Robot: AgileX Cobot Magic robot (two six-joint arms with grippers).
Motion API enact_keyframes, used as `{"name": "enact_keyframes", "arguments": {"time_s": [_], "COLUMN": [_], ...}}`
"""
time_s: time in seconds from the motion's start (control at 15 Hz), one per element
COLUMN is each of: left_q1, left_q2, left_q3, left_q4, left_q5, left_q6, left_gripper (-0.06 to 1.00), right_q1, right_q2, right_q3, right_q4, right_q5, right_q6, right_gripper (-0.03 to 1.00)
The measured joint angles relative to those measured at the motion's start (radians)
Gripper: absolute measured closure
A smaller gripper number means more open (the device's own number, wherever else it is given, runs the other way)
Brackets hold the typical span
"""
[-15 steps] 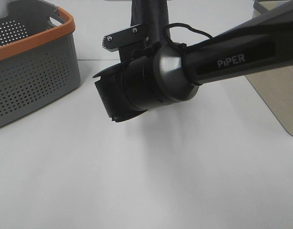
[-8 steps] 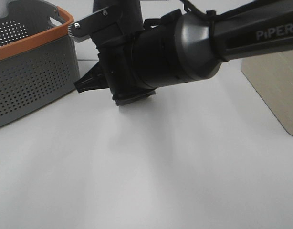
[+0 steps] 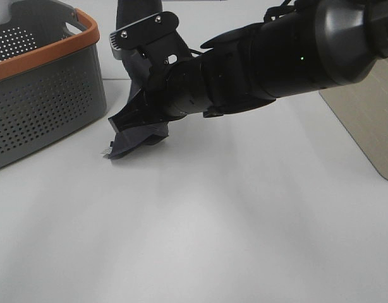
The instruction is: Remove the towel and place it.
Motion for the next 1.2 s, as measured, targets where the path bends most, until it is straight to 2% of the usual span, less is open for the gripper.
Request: {"name": "enact_keyframes", "arguments": {"time_s": [0.13, 0.33, 0.47, 0.53, 0.6, 0.67, 0.73, 0.93, 1.07, 1.2], "left_q1": [0.000, 0.000, 0.000, 0.000, 0.000, 0.000, 0.000, 0.000, 0.000, 0.000], "left_q2": [0.000, 0.000, 0.000, 0.000, 0.000, 0.000, 0.000, 0.000, -0.005, -0.023], "left_q3": [0.000, 0.000, 0.000, 0.000, 0.000, 0.000, 0.000, 0.000, 0.000, 0.000], "left_q4": [-0.023, -0.044, -0.050, -0.052, -0.052, -0.052, -0.052, -0.052, -0.067, -0.085], "left_q5": [0.000, 0.000, 0.000, 0.000, 0.000, 0.000, 0.000, 0.000, 0.000, -0.017], "left_q6": [0.000, 0.000, 0.000, 0.000, 0.000, 0.001, 0.004, 0.049, 0.067, 0.071], "left_gripper": [0.94, 0.94, 0.94, 0.94, 0.94, 0.94, 0.94, 0.94, 0.94, 0.94], "right_q1": [-0.003, -0.003, -0.003, -0.003, -0.003, -0.003, -0.003, -0.013, -0.067, -0.154], "right_q2": [-0.008, -0.008, 0.002, 0.013, 0.018, 0.020, 0.020, -0.001, -0.050, -0.085], "right_q3": [0.000, 0.000, 0.000, 0.001, 0.001, 0.001, 0.001, 0.002, 0.005, 0.011], "right_q4": [0.000, 0.000, 0.000, 0.000, 0.000, 0.000, 0.000, 0.000, 0.000, -0.023], "right_q5": [0.010, 0.033, 0.033, 0.033, 0.033, 0.033, 0.033, 0.042, 0.141, 0.378], "right_q6": [0.001, 0.001, 0.001, 0.001, 0.001, 0.001, 0.001, -0.003, 0.019, 0.120], "right_gripper": [0.92, 0.70, 0.66, 0.66, 0.74, 0.88, 0.95, 0.95, 0.95, 0.95]}}
